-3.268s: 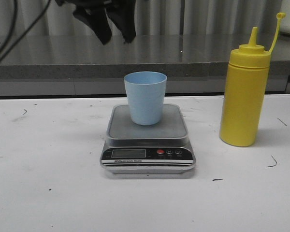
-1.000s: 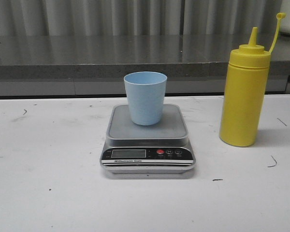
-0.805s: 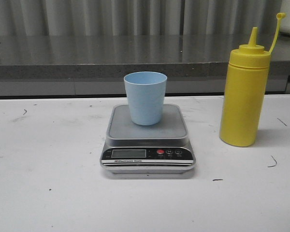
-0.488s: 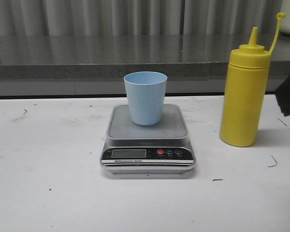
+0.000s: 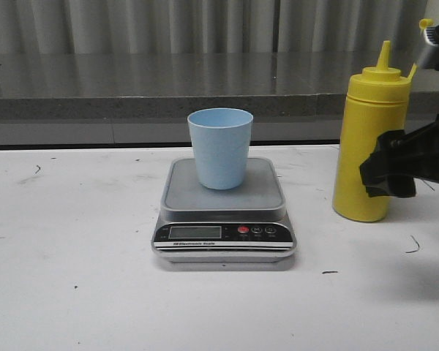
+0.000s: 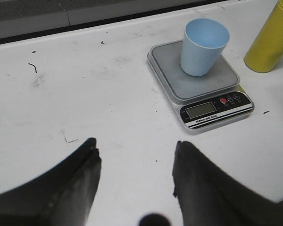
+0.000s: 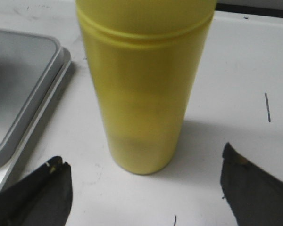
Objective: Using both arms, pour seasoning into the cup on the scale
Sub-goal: 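Move the right gripper to the yellow bottle and grasp its body, then lift the yellow bottle with the right gripper and tilt its nozzle toward the cup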
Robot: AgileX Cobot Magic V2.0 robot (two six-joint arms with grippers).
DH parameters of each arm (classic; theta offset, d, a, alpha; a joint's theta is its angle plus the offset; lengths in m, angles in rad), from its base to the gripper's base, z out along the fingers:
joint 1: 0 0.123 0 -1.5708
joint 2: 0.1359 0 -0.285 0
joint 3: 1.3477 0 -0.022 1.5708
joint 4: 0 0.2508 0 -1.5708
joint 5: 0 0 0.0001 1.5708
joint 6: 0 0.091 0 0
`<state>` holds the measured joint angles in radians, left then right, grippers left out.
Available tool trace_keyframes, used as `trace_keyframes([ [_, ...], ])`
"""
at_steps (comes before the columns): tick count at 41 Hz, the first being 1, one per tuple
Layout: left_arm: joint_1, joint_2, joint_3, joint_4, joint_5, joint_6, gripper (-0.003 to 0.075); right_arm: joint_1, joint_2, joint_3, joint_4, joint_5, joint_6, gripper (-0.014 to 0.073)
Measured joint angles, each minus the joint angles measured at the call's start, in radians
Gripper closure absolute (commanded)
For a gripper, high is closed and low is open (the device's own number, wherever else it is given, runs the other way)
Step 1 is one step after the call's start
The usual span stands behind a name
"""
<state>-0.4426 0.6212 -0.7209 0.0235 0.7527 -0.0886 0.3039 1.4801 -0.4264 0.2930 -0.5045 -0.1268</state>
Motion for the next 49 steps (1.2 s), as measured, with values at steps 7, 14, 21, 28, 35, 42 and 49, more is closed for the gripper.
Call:
trace_keyframes([
  [7, 0.0, 0.0, 0.0, 0.0, 0.0, 0.0, 0.0365, 0.003, 0.102, 0.0, -0.082, -0.185, 0.118, -0.0059],
  [14, 0.0, 0.0, 0.0, 0.0, 0.0, 0.0, 0.0365, 0.003, 0.22, -0.002, -0.114, -0.407, 0.157, -0.0059],
  [21, 0.0, 0.0, 0.0, 0.0, 0.0, 0.0, 0.0365, 0.003, 0.334, -0.027, -0.114, -0.581, 0.163, -0.0059],
  [28, 0.0, 0.0, 0.0, 0.0, 0.0, 0.0, 0.0365, 0.003, 0.435, -0.091, -0.11, -0.622, 0.166, -0.0059],
  [35, 0.0, 0.0, 0.0, 0.0, 0.0, 0.0, 0.0365, -0.009, 0.496, -0.144, -0.103, -0.627, 0.168, -0.0059],
  [42, 0.0, 0.0, 0.0, 0.0, 0.0, 0.0, 0.0365, -0.024, 0.508, -0.174, -0.099, -0.629, 0.168, -0.0034],
  [49, 0.0, 0.0, 0.0, 0.0, 0.0, 0.0, 0.0365, -0.028, 0.509, -0.178, -0.116, -0.629, 0.17, 0.0218],
])
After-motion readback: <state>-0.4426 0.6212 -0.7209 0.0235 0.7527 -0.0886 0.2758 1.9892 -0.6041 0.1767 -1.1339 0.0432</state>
